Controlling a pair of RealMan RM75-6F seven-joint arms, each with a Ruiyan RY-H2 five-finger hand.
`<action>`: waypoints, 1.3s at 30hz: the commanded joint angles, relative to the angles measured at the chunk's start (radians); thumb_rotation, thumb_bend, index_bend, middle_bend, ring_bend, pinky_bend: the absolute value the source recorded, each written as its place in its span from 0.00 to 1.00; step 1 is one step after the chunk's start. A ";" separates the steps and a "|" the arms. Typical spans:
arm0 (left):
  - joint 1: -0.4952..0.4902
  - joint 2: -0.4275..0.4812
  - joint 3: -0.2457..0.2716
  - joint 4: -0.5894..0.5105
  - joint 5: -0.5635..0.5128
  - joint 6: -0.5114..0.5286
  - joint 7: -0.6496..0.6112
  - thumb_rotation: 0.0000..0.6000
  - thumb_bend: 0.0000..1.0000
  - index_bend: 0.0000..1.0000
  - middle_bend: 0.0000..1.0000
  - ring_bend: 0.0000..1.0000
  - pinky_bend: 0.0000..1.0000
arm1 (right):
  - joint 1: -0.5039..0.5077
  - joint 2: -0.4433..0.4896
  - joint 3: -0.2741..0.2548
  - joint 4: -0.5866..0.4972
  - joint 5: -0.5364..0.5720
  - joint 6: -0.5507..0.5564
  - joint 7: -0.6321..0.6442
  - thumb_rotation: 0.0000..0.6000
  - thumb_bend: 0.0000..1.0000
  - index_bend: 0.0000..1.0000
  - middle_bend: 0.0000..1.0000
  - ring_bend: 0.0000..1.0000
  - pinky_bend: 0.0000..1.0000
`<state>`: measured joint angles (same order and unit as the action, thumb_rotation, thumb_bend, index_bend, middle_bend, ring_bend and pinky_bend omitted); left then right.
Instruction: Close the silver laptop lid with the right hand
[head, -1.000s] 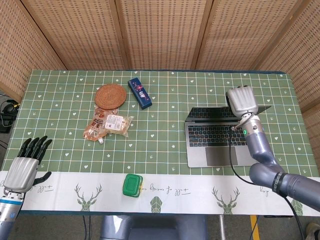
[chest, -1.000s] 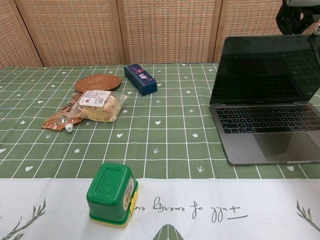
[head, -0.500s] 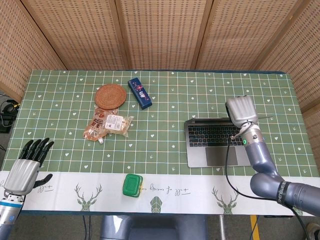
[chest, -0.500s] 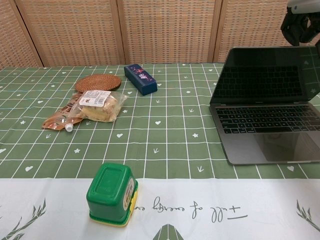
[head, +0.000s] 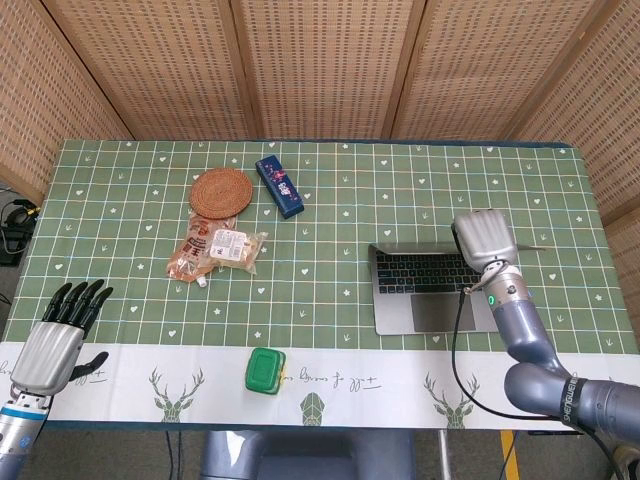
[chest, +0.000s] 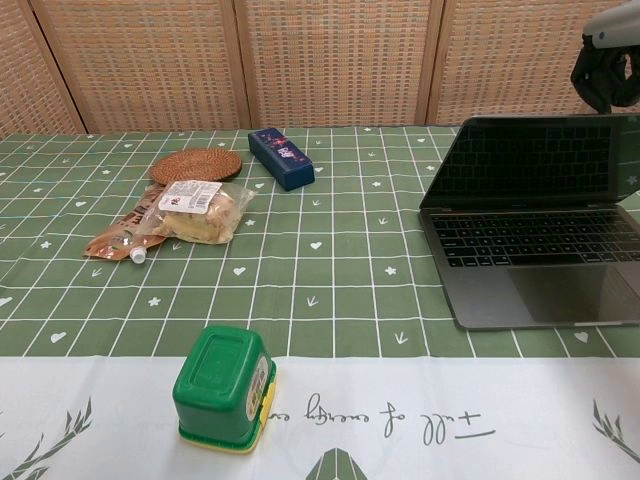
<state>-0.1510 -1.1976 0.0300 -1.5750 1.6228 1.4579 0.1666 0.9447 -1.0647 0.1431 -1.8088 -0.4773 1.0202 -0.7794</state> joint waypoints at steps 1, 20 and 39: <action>0.001 0.001 0.002 -0.001 0.003 0.001 0.000 1.00 0.20 0.00 0.00 0.00 0.00 | -0.003 0.000 -0.008 -0.010 -0.005 0.006 0.003 1.00 1.00 0.69 0.61 0.49 0.48; 0.005 0.002 0.005 -0.001 0.018 0.008 -0.003 1.00 0.20 0.00 0.00 0.00 0.00 | 0.025 -0.013 -0.060 -0.026 0.080 0.001 -0.045 1.00 1.00 0.70 0.61 0.49 0.49; 0.006 0.001 0.010 -0.003 0.031 0.010 0.002 1.00 0.20 0.00 0.00 0.00 0.00 | 0.037 -0.001 -0.101 -0.061 0.150 -0.027 -0.047 1.00 1.00 0.71 0.61 0.49 0.49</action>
<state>-0.1449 -1.1963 0.0395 -1.5780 1.6539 1.4682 0.1689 0.9819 -1.0658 0.0417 -1.8696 -0.3270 0.9935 -0.8260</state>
